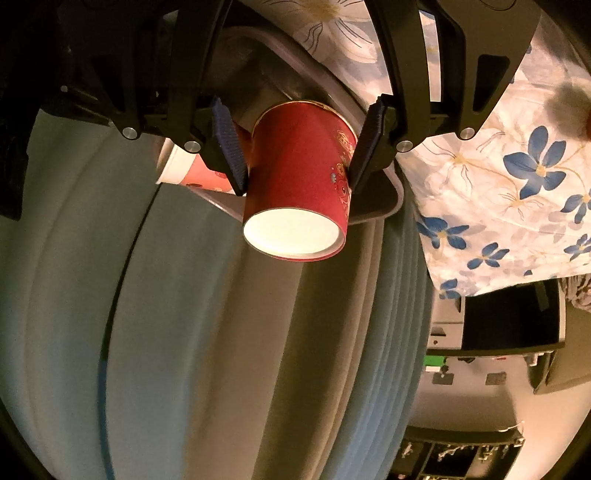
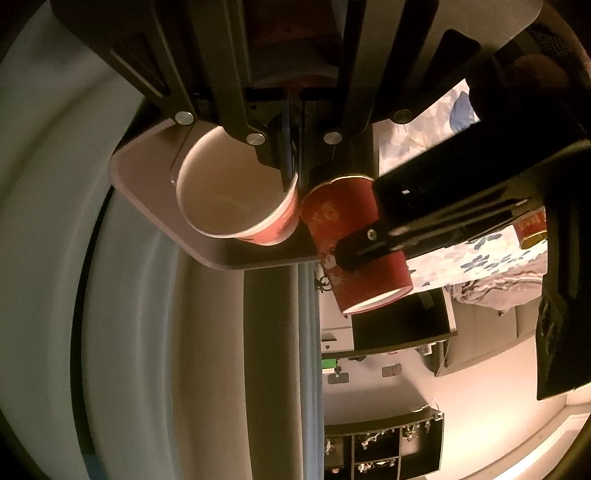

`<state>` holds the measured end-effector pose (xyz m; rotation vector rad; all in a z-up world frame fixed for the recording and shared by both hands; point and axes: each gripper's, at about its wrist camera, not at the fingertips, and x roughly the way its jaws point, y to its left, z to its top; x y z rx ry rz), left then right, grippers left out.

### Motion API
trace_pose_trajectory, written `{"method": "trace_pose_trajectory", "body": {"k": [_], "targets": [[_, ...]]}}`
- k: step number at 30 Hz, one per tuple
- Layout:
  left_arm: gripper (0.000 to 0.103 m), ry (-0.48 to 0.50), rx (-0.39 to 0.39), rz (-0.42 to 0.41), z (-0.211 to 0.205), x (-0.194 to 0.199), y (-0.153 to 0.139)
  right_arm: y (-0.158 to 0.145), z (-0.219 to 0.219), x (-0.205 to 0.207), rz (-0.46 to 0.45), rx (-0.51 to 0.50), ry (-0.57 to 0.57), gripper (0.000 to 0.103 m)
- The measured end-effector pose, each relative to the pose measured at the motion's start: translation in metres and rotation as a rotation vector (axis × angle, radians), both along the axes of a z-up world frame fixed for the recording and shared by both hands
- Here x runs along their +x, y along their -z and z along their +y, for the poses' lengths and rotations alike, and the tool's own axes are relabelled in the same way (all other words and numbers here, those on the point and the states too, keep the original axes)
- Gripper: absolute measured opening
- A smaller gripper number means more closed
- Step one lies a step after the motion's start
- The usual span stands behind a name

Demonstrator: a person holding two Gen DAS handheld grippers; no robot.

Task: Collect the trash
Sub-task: 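Open both tools to drop the cups into the grey bin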

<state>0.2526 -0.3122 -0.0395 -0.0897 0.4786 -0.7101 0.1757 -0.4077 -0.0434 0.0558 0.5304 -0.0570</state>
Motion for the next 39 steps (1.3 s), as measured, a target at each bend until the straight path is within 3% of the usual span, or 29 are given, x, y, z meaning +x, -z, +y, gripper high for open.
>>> {"method": "trace_pose_trajectory", "body": {"k": [19, 26, 29, 31, 32, 33, 37, 39], "targets": [[0.058, 0.034, 0.017, 0.042, -0.01, 0.003, 0.01, 0.008, -0.005, 0.007, 0.039, 0.008, 0.012, 0.004], [0.073, 0.027, 0.021, 0.059, -0.005, 0.004, 0.013, 0.01, -0.005, 0.008, 0.046, 0.001, 0.021, 0.005], [0.082, 0.007, 0.025, 0.063, -0.002, 0.005, 0.013, 0.011, -0.006, 0.009, 0.051, 0.002, 0.025, 0.009], [0.087, -0.006, 0.019, 0.067, 0.001, 0.005, 0.013, 0.012, -0.006, 0.008, 0.054, 0.003, 0.025, 0.02], [0.089, -0.011, 0.015, 0.07, 0.003, 0.005, 0.012, 0.012, -0.006, 0.008, 0.052, 0.0, 0.031, 0.032], [0.09, -0.019, 0.014, 0.069, 0.005, 0.005, 0.012, 0.012, -0.006, 0.008, 0.049, -0.001, 0.033, 0.036], [0.092, -0.05, 0.018, 0.071, 0.013, 0.004, 0.01, 0.01, -0.005, 0.007, 0.043, -0.015, 0.041, 0.037], [0.094, -0.07, 0.021, 0.068, 0.019, 0.001, 0.008, 0.009, -0.006, 0.005, 0.038, -0.019, 0.051, 0.044]]}}
